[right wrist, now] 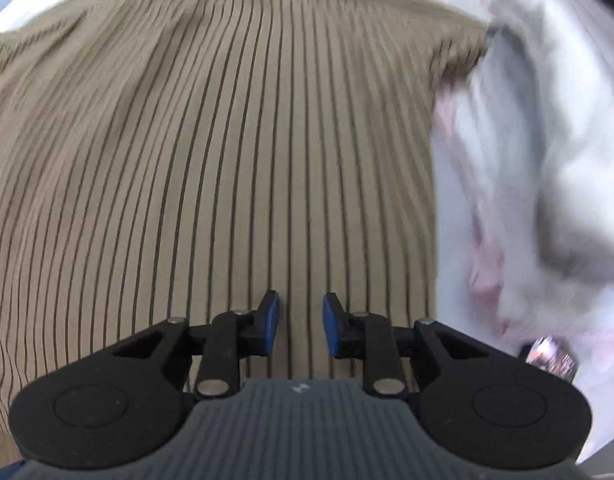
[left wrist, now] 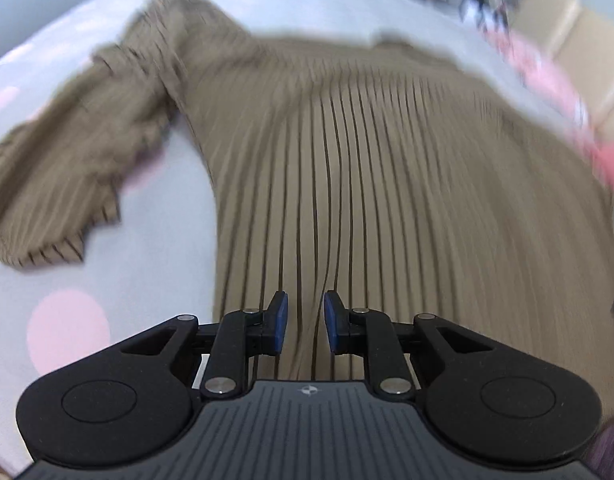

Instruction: Fold clothes

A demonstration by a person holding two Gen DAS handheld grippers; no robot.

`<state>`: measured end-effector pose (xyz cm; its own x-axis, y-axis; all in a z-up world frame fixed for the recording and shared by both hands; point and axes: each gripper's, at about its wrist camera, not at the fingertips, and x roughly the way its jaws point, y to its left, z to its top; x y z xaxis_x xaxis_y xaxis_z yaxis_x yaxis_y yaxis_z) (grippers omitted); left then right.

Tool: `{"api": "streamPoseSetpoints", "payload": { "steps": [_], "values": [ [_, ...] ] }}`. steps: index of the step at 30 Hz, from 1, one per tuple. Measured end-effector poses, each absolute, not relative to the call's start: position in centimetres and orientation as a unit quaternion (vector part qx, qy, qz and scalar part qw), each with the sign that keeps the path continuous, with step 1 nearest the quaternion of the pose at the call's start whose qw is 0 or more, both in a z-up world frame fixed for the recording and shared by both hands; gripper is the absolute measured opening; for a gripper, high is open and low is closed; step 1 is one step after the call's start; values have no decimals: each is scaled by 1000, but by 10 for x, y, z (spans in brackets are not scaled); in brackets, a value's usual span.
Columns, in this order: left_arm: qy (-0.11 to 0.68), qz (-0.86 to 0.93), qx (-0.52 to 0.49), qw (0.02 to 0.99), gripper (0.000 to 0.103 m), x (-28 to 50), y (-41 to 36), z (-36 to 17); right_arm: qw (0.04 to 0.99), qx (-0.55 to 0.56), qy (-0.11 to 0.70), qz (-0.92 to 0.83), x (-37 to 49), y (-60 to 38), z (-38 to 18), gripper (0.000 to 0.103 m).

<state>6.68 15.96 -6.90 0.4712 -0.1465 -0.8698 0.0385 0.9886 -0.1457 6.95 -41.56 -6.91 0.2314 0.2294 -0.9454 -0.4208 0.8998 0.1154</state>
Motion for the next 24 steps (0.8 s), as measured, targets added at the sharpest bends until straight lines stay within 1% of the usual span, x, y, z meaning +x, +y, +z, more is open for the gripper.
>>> {"api": "streamPoseSetpoints", "payload": {
  "steps": [3, 6, 8, 10, 12, 15, 18, 21, 24],
  "values": [
    [553, -61, -11, 831, 17, 45, 154, -83, 758, -111, 605, 217, 57, -420, -66, 29],
    [577, -81, 18, 812, 17, 16, 147, -83, 715, -121, 653, 220, 36, -431, -69, 32],
    [596, -91, 37, 797, 16, -1, 140, -81, 700, -143, 662, 227, 19, -438, -69, 32],
    [625, -113, 29, 772, 16, -15, 135, -82, 681, -165, 677, 223, 7, -442, -68, 32],
    [652, -134, 29, 746, 17, -27, 129, -87, 649, -163, 709, 223, -2, -448, -70, 37],
    [681, -165, 37, 712, 17, -42, 118, -93, 599, -153, 752, 227, -18, -453, -80, 37],
    [639, -203, 34, 741, 17, -50, 107, -75, 636, -173, 710, 248, -26, -445, -58, 37],
    [575, -236, 37, 782, 17, -51, 89, -52, 692, -139, 658, 261, -32, -432, -27, 37],
    [525, -247, 17, 814, 17, -40, 73, -39, 733, -132, 599, 294, -41, -408, -7, 36]
  ]
}}
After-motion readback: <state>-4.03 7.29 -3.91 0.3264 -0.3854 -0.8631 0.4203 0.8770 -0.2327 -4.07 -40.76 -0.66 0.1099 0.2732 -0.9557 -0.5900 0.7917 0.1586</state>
